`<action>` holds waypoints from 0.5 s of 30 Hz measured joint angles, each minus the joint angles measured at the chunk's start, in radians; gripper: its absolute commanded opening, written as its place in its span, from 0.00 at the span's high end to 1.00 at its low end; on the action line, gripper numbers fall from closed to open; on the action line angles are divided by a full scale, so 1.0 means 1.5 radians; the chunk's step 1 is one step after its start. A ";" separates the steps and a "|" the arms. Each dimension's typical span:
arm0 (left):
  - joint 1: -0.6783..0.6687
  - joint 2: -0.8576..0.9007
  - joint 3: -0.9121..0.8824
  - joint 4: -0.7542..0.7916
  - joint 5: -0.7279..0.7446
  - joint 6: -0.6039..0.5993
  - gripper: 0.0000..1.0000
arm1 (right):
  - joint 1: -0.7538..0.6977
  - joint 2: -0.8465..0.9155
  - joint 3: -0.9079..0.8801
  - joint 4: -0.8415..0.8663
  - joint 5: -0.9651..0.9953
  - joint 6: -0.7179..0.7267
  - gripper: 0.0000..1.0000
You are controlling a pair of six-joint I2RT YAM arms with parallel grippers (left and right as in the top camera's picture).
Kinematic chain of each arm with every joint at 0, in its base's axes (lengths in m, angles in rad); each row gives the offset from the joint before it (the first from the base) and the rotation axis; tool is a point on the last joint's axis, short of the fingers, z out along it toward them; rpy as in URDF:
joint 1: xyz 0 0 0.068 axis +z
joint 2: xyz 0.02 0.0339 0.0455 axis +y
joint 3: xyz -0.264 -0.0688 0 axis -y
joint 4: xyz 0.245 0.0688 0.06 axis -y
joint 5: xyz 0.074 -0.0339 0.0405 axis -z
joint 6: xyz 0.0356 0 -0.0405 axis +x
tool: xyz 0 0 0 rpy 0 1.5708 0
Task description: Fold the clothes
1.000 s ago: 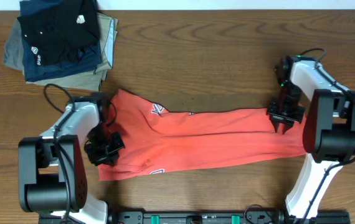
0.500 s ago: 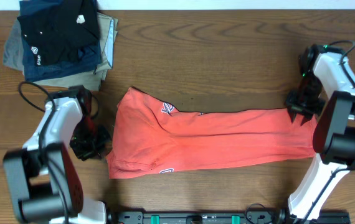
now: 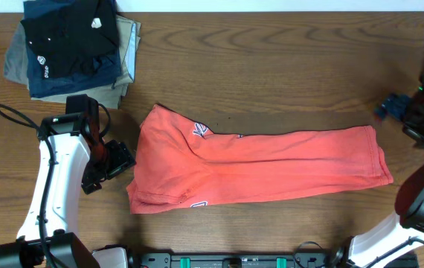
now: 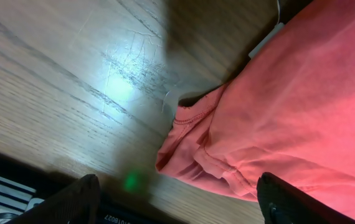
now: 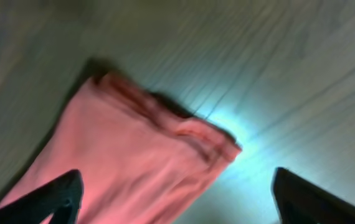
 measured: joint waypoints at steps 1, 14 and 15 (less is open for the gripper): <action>0.000 0.000 0.000 0.000 0.000 0.000 0.18 | -0.011 0.000 -0.019 0.023 -0.011 -0.015 0.14; 0.000 0.000 0.000 0.000 0.000 0.000 0.17 | -0.087 0.005 -0.236 0.216 -0.211 -0.169 0.02; 0.000 0.000 0.000 0.001 0.000 0.000 0.18 | -0.087 0.005 -0.244 0.223 -0.218 -0.176 0.01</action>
